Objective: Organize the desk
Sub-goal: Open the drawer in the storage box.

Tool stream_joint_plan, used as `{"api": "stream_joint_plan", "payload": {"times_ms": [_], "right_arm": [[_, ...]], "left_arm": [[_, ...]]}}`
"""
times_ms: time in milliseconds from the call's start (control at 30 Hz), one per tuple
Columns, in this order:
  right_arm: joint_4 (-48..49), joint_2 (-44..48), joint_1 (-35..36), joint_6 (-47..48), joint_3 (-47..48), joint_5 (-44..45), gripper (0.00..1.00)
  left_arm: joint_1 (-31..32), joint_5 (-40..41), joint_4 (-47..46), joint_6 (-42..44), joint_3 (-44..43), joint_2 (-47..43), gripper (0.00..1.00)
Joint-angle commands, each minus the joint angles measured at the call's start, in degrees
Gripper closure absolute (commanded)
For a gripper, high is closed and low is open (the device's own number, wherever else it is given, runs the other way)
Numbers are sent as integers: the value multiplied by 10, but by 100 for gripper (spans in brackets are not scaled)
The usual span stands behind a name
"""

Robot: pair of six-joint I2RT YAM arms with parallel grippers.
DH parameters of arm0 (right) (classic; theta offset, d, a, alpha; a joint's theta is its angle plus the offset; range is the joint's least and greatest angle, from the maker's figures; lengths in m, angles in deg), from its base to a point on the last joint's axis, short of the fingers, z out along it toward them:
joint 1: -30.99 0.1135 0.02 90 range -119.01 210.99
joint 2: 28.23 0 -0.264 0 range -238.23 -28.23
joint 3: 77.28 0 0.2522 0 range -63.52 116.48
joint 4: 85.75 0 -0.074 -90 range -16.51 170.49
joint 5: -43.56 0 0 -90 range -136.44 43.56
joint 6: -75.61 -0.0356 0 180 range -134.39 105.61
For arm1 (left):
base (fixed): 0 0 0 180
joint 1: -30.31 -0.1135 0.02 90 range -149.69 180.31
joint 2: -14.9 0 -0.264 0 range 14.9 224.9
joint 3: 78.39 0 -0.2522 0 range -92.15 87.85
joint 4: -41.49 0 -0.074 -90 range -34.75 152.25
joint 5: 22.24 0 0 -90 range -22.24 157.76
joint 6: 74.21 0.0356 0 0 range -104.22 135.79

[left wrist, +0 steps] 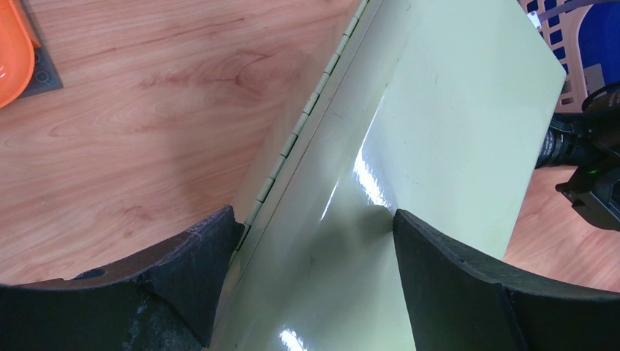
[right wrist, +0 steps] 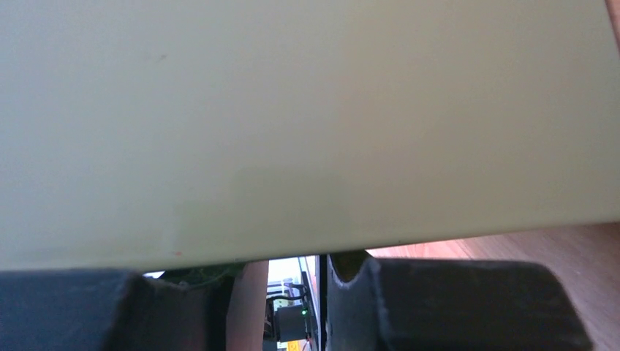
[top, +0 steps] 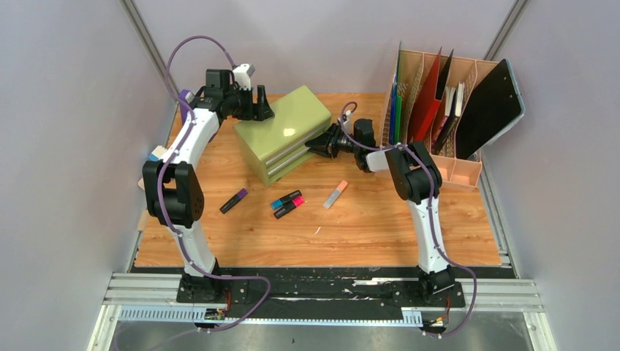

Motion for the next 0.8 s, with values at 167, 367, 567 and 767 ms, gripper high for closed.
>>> {"api": "stream_joint_plan", "payload": {"times_ms": [167,367,567,767], "right_arm": [[25,23,-9,91,14,-20,100],[8,19,-9,97,29,-26,100],[4,20,-10,97,35,-27,100],[4,19,-9,95,43,-30,100]], "left_arm": [[6,42,75,44,22,-6,8],[14,51,76,120,2,-61,0],[85,105,98,209,17,-114,0],[144,138,85,238,56,-129,0]]}}
